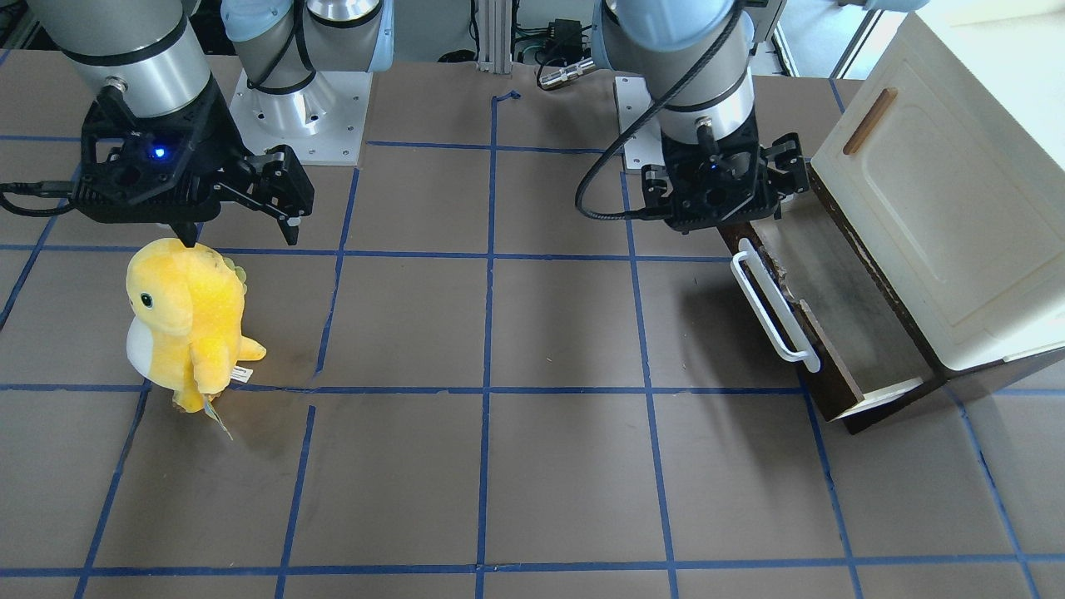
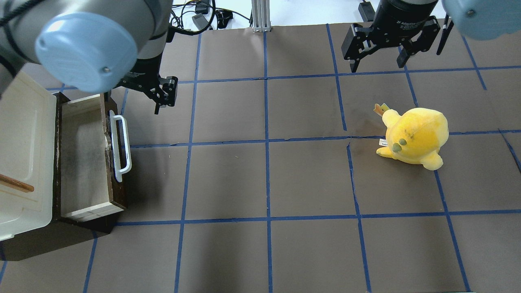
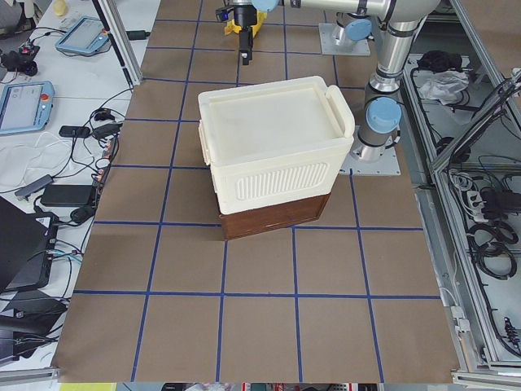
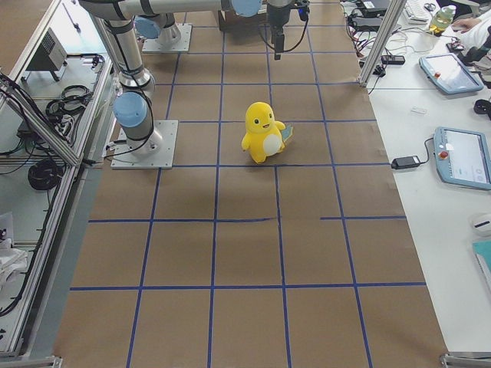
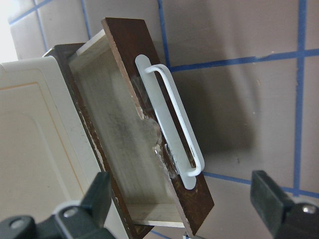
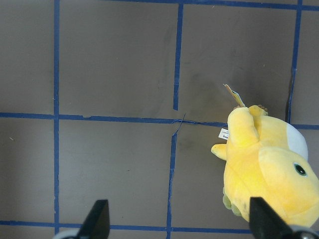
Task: Pull drawer sideways
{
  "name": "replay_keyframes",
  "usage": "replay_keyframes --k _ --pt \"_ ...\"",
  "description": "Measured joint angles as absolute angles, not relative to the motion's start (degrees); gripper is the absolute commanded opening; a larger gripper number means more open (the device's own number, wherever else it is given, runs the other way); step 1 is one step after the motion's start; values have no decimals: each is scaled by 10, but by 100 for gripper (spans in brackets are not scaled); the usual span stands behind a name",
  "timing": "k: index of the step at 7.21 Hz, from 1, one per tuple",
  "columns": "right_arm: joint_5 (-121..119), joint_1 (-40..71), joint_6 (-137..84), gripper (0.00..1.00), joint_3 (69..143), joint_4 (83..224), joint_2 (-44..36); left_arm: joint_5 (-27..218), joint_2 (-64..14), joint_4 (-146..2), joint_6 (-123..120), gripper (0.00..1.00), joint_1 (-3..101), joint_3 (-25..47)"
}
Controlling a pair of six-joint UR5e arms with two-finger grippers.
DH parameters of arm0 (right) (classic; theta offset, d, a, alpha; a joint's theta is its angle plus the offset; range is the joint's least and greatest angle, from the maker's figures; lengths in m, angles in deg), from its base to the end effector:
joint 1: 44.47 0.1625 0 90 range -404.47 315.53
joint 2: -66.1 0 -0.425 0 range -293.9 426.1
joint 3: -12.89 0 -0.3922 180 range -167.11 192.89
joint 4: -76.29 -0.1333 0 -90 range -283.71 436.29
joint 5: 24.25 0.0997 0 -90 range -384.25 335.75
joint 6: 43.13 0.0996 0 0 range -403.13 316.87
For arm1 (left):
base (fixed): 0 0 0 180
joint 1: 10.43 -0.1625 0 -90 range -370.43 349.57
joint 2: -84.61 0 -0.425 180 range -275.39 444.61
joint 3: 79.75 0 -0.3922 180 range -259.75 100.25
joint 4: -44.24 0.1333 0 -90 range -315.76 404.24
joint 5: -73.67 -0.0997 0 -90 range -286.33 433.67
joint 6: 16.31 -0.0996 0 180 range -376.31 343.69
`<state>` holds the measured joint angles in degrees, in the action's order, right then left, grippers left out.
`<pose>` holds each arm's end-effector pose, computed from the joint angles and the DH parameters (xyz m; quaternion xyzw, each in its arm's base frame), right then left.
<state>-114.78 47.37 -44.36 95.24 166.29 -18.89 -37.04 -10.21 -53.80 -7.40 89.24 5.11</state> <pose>0.1494 -0.5286 0.5090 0.0267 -0.9994 0.0231 0.0045 -0.1831 -0.4904 0.4825 0.0186 0.9814 0.0364 0.1877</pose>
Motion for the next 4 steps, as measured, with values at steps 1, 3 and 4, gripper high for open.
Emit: replay_keyframes --k 1,3,4 --pt "-1148 474 -444 100 952 1663 -189 -299 -82 -554 -77 100 869 40" --pt "-1148 474 -444 100 952 1663 -189 -212 -60 -558 -81 100 852 35" --pt "-1148 474 -444 100 952 1663 -189 -201 -58 -549 -84 100 848 37"
